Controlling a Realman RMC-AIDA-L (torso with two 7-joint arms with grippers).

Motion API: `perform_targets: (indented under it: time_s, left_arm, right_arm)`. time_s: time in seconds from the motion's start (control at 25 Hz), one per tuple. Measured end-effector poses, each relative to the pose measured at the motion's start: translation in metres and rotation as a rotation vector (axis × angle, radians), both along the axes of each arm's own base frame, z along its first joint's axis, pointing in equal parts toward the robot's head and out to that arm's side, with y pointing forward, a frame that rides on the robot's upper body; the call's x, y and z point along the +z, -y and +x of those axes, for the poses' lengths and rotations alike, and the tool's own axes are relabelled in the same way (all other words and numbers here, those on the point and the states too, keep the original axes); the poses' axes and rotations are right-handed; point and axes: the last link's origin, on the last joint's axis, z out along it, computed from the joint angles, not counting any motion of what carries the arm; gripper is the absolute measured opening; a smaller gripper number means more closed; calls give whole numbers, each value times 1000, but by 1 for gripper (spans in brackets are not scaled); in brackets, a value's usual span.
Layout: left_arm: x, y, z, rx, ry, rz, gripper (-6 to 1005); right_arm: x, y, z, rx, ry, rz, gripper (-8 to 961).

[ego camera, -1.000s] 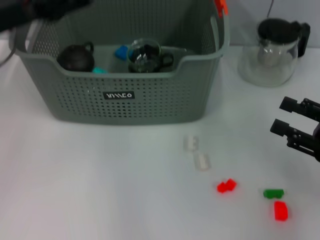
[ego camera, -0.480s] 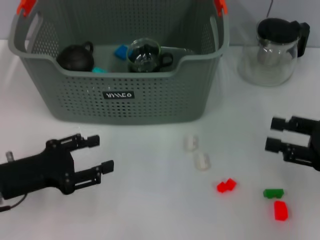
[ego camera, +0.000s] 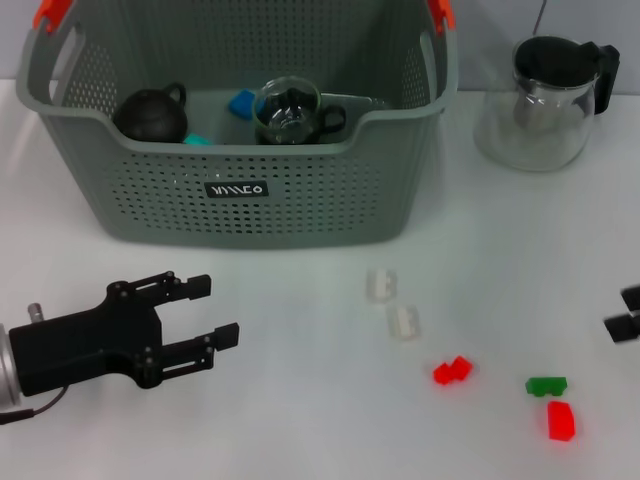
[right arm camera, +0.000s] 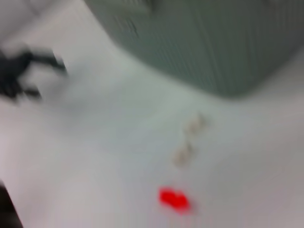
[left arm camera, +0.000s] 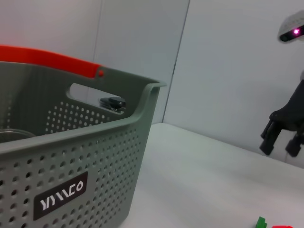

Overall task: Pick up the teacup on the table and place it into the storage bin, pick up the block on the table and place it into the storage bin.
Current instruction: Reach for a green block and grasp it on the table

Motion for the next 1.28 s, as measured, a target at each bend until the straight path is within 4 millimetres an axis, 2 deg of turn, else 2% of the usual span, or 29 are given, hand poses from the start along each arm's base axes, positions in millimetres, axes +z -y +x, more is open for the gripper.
perform_targets:
  time_s: [0.12, 0.28, 0.44, 0.6, 0.84, 1.28]
  left_arm:
    - [-2, -1, 1, 0, 3, -7, 723]
    - [-5, -1, 1, 8, 7, -16, 723]
    - [-5, -2, 0, 14, 6, -11, 723]
    - [-4, -4, 0, 19, 11, -2, 723]
    - [-5, -5, 0, 20, 10, 0, 723]
    - [-7, -8, 0, 25, 10, -1, 723]
  right_arm:
    - [-10, -7, -14, 45, 116, -73, 654]
    - [-29, -13, -33, 119, 167, -144, 631]
    - [-43, -14, -42, 200, 250, -213, 587]
    - [-56, -14, -50, 308, 293, -255, 588]
    - [-70, -16, -52, 362, 337, -278, 584]
    - [-93, -19, -38, 385, 398, -277, 511]
